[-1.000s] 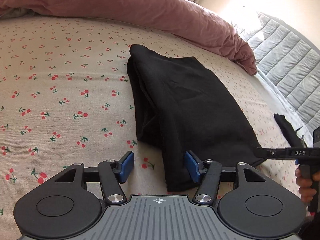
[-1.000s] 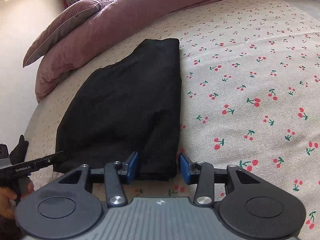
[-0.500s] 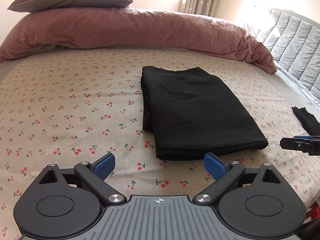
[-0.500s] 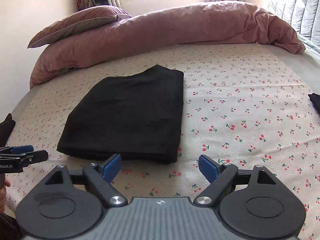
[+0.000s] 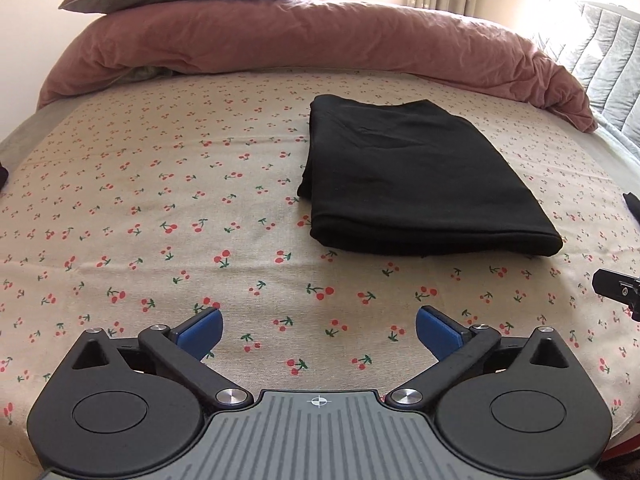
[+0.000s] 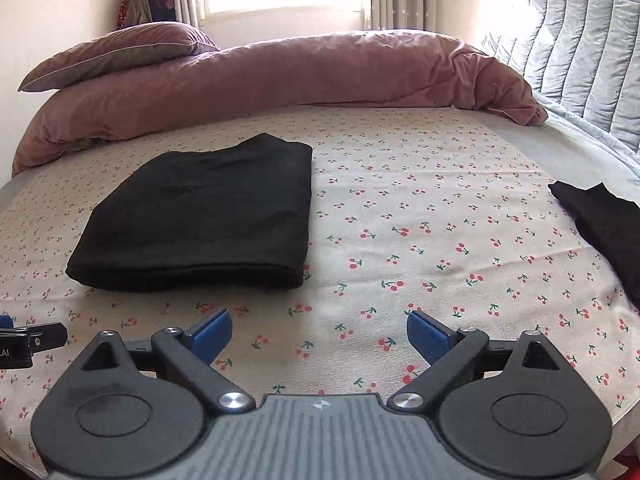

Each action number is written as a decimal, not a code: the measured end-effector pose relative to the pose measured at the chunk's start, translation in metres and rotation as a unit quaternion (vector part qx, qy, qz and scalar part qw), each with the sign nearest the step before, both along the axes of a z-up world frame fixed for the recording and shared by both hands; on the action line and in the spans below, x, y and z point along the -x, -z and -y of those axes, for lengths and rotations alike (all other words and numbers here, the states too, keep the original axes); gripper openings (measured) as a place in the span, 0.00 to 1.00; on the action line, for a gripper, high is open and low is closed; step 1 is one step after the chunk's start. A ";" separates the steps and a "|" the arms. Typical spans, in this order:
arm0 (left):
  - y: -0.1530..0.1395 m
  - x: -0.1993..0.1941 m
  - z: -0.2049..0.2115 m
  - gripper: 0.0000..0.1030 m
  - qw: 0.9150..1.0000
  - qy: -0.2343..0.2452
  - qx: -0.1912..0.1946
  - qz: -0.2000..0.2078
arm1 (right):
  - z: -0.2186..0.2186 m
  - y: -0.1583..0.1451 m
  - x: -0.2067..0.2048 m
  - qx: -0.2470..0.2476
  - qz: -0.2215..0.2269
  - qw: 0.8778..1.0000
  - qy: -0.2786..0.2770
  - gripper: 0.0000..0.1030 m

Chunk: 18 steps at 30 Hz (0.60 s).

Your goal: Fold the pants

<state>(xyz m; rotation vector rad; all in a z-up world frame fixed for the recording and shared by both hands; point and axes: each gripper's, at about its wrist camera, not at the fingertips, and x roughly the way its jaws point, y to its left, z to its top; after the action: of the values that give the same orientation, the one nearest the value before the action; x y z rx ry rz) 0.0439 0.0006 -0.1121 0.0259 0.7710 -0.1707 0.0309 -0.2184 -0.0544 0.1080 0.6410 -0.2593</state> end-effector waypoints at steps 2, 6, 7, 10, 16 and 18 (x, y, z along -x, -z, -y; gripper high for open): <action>0.000 0.002 0.000 1.00 1.000 -0.006 -0.003 -0.001 | -0.005 0.000 0.002 0.008 0.001 1.000 -0.001 0.94; 0.001 0.006 0.002 1.00 1.000 -0.009 -0.012 0.000 | -0.016 0.002 0.005 0.000 0.006 1.000 -0.008 0.95; 0.001 0.008 0.002 1.00 1.000 -0.009 -0.015 0.001 | -0.019 0.003 0.005 -0.005 0.005 1.000 -0.011 0.95; 0.000 0.012 0.001 1.00 1.000 -0.015 -0.021 0.010 | -0.027 0.004 0.006 -0.008 0.002 1.000 -0.022 0.95; -0.003 0.012 -0.003 1.00 0.999 -0.037 -0.024 0.024 | -0.029 0.005 0.009 0.037 0.015 0.999 0.005 0.98; -0.003 0.013 -0.005 1.00 0.999 -0.038 -0.019 0.024 | -0.027 0.008 0.010 0.046 0.011 0.999 0.015 0.98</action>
<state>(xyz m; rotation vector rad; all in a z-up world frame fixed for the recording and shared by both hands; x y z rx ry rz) 0.0312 0.0053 -0.1093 0.0363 0.7271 -0.0820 0.0211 -0.1916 -0.0620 0.0324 0.6054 -0.3147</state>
